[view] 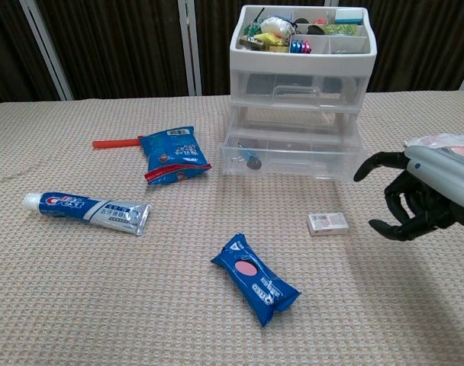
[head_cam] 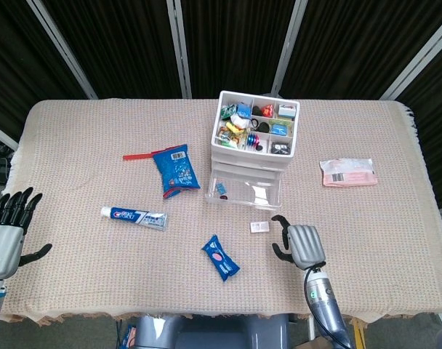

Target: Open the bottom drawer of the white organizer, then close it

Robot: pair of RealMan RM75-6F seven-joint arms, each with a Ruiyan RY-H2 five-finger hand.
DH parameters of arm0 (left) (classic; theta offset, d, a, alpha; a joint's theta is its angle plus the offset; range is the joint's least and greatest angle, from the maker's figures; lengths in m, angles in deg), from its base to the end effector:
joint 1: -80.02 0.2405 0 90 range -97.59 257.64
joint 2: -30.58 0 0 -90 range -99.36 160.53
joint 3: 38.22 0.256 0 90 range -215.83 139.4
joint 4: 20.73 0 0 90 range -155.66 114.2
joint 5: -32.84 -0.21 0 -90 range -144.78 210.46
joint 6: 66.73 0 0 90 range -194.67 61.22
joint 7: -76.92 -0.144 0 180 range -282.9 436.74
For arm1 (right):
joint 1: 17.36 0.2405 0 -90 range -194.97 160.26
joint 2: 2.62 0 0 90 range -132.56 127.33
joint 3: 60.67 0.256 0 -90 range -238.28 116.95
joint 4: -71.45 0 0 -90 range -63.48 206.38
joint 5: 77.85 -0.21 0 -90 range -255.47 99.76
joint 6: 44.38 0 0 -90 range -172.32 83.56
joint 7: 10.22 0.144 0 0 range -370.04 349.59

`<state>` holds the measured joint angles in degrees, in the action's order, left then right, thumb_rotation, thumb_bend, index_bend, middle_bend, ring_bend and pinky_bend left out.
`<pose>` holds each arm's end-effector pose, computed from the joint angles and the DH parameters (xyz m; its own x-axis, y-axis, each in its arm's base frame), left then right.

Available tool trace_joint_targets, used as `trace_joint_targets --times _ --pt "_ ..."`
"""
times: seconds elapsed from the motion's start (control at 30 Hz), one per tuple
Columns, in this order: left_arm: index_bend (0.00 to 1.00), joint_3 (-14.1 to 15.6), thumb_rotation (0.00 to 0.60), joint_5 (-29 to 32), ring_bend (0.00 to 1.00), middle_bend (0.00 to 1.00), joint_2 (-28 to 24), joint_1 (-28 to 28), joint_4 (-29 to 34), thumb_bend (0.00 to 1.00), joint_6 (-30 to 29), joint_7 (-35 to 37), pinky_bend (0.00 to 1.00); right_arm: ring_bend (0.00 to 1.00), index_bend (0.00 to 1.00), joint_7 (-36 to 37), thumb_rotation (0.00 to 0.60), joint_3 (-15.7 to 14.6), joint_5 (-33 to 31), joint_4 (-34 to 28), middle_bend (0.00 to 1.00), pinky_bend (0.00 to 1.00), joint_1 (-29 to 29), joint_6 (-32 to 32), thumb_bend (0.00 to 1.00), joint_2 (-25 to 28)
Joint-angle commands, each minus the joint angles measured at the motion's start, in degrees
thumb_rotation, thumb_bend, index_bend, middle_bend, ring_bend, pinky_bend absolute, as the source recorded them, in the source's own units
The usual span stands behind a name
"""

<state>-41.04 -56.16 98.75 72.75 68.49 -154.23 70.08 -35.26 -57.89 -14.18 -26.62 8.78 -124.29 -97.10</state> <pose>-0.2983 0.1936 0.1438 0.4866 -0.0655 0.8712 0.8664 -0.0917 -0.4908 -0.1777 -0.2416 -0.0163 0.2211 -0.2086 0.9527 -0.9744 -0.0891 0.2066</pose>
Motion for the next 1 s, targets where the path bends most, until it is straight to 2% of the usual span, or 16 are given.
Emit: trace_joint_targets --times 0.03,0.37,0.6,0.77,1.0 --pt "0.06 -0.02 0.600 -0.07 0.00 0.00 0.03 0.00 -0.06 0.11 -0.08 0.15 0.00 0.76 0.30 -1.26 0.600 1.11 0.66 4.66 0.75 0.71 0.46 0.98 0.31 -2.93" --pt "0.06 -0.13 0.600 -0.25 0.00 0.00 -0.03 0.01 -0.21 0.12 -0.35 1.07 0.00 0.76 0.36 -1.31 0.600 2.08 1.35 13.27 0.75 0.71 0.80 3.58 0.32 -7.88" --pt "0.07 -0.12 0.600 -0.35 0.00 0.00 0.00 0.01 -0.26 0.12 -0.41 1.32 0.00 0.76 0.36 -0.35 0.600 2.54 2.04 16.56 0.75 0.71 0.59 4.64 0.33 -10.29" --pt "0.07 -0.08 0.600 -0.35 0.00 0.00 0.00 0.04 -0.24 0.12 -0.40 1.39 0.00 0.76 0.33 0.33 0.600 1.79 3.72 18.36 0.76 0.71 0.31 5.15 0.34 -11.41" --pt "0.07 -0.09 0.600 -0.28 0.00 0.00 -0.01 0.02 -0.12 0.12 -0.30 1.42 0.00 0.76 0.27 0.69 0.600 2.59 4.31 19.52 0.76 0.71 0.17 6.19 0.35 -12.10"
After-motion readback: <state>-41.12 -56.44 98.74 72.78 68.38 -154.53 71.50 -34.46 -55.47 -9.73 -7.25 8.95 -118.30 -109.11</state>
